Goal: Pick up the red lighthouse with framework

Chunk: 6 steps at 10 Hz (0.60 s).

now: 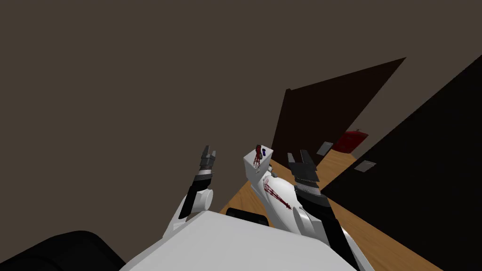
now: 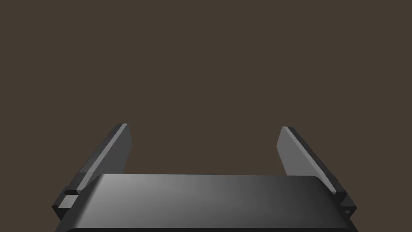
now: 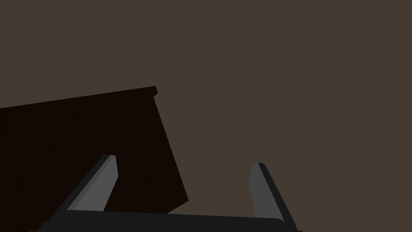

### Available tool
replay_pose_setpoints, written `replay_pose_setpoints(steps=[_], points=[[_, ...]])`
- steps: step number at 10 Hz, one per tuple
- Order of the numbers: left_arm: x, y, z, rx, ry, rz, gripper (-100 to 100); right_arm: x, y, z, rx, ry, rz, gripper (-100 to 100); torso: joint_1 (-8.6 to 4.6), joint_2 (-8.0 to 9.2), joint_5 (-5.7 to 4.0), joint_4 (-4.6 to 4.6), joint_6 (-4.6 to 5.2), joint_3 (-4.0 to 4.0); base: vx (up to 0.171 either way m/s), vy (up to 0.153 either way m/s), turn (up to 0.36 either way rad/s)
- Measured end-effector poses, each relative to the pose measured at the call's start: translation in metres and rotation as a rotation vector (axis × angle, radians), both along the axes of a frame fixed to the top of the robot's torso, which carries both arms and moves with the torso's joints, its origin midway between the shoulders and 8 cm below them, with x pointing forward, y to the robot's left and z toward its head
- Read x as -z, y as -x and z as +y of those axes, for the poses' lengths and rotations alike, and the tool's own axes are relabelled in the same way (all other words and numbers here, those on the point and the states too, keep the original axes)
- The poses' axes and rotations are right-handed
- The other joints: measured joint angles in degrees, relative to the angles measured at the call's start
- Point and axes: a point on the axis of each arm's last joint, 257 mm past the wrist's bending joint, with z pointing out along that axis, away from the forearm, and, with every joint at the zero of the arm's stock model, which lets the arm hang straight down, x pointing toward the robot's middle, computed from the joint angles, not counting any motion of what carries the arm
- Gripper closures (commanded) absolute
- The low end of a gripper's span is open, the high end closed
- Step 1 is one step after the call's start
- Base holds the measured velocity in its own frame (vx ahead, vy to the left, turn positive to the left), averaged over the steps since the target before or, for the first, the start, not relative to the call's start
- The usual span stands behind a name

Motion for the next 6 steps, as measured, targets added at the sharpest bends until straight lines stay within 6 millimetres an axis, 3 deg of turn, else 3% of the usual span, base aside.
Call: replay_pose_setpoints(steps=[2, 6], points=[[0.0, 0.0, 0.0, 0.0, 0.0, 0.0, 0, 0.011, -0.004, -0.002, 0.003, 0.055, 0.049, -100, 0.17, 0.06, 0.04, 0.01, -0.01, 0.03, -0.017, 0.064, 0.114], [0.0, 0.0, 0.0, 0.0, 0.0, 0.0, 0, 0.043, -0.013, -0.025, 0.056, 0.15, 0.187, -100, 0.31, 0.1, 0.07, 0.02, -0.02, 0.06, -0.028, 0.08, 0.173]])
